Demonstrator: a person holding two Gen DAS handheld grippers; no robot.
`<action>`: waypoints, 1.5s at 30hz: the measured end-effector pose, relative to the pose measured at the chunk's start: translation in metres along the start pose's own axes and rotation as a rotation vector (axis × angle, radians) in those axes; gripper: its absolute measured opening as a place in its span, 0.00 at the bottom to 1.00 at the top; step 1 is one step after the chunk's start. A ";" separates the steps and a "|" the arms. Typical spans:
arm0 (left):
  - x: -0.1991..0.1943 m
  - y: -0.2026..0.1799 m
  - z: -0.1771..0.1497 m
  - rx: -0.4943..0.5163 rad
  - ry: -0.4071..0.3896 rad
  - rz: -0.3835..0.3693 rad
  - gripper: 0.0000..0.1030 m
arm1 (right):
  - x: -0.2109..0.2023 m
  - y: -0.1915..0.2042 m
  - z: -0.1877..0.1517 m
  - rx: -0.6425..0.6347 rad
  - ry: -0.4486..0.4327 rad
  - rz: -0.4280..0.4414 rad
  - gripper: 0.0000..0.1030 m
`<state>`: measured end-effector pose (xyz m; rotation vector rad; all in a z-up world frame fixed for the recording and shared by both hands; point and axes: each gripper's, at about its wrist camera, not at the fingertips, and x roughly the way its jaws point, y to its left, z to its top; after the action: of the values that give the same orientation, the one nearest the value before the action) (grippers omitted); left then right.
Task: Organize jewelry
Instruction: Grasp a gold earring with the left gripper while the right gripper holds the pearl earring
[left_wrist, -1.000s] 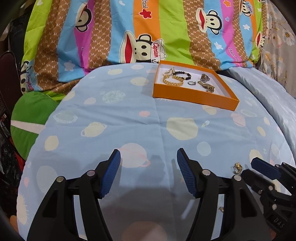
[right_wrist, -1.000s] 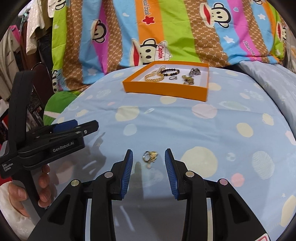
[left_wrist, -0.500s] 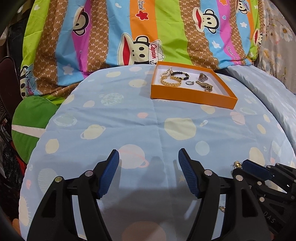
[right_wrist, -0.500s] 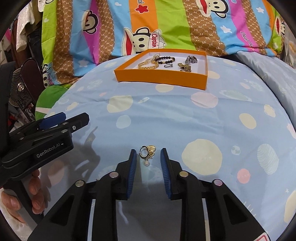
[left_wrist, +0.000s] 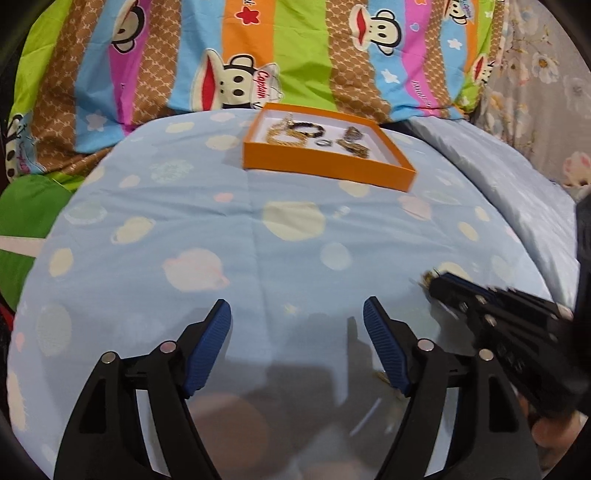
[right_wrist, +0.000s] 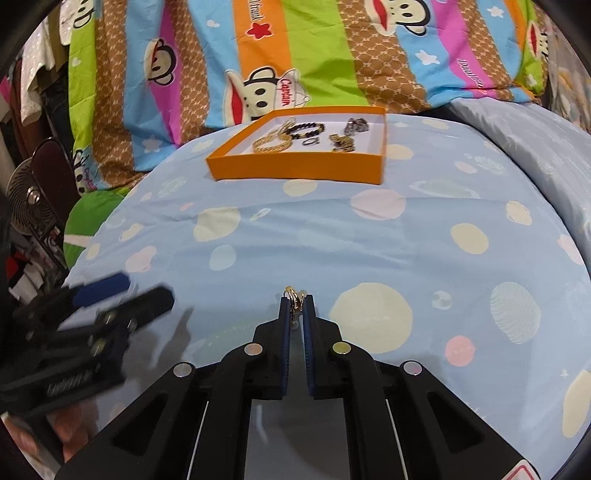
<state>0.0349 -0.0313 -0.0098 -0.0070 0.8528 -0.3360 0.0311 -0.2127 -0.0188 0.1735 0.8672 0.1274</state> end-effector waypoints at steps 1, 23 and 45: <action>-0.002 -0.004 -0.004 0.006 -0.002 -0.002 0.70 | 0.000 -0.003 0.000 0.010 -0.002 -0.003 0.06; 0.000 -0.046 -0.029 0.145 0.060 -0.018 0.42 | -0.001 -0.017 0.002 0.062 -0.005 -0.014 0.06; -0.001 -0.054 -0.031 0.181 0.049 -0.040 0.04 | -0.002 -0.017 0.001 0.064 -0.009 -0.011 0.06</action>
<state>-0.0047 -0.0776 -0.0221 0.1530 0.8688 -0.4512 0.0312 -0.2299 -0.0200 0.2292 0.8633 0.0886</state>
